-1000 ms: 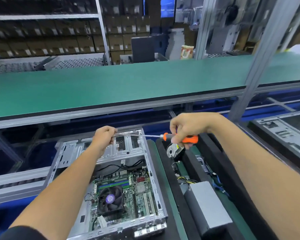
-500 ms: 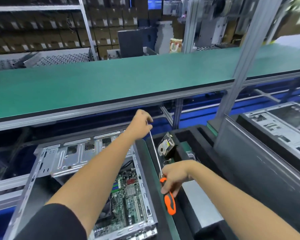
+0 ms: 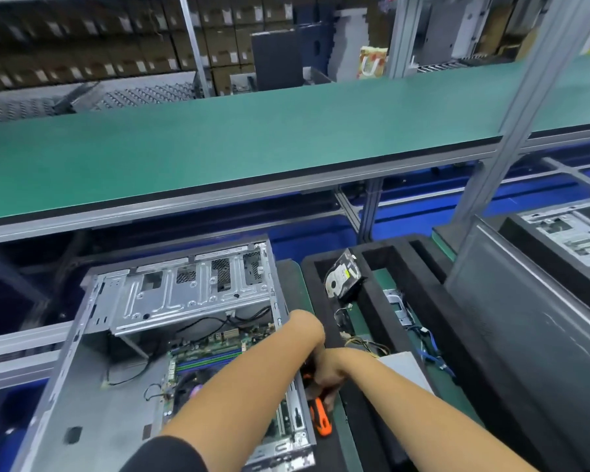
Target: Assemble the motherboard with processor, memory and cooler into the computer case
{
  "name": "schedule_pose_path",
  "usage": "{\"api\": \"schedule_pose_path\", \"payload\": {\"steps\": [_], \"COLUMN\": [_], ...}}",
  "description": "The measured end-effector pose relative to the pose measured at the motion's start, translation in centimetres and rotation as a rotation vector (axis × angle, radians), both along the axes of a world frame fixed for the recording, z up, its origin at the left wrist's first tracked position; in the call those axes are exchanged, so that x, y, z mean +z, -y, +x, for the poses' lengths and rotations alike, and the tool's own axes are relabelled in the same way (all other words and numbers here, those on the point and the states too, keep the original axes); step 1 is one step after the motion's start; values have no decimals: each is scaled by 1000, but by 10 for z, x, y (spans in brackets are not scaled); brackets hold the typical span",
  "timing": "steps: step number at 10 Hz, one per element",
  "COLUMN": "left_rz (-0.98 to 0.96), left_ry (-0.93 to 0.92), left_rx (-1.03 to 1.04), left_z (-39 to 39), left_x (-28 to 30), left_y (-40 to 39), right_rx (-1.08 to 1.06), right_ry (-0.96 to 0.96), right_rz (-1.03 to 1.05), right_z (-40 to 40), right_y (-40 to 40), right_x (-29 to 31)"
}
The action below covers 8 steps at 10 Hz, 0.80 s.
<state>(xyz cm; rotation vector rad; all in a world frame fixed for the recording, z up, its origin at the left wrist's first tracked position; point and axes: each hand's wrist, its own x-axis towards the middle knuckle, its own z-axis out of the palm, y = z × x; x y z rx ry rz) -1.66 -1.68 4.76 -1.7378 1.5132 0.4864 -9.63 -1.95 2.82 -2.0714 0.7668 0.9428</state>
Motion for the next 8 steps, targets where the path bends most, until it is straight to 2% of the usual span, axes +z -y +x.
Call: {"api": "schedule_pose_path", "payload": {"steps": [1, 3, 4, 6, 7, 8], "left_rz": [49, 71, 20, -254, -479, -756], "left_ry": [18, 60, 34, -28, -153, -369], "left_rx": [-7, -65, -88, -92, -21, 50], "left_z": [-4, -6, -10, -26, -37, -53], "left_x": [-7, -4, 2, 28, 47, 60], "left_y": [2, -2, -7, -27, -41, -63], "right_rx": [78, 146, 173, 69, 91, 26], "right_ry": [-59, 33, 72, 276, 368, 466], "right_rz": [29, -97, -167, -213, -243, -297], "right_z": [-2, -9, -14, -28, -37, -51], "right_y": [1, -1, -4, -16, -21, -25], "right_x": [-4, -10, -11, -4, -3, 0]}}
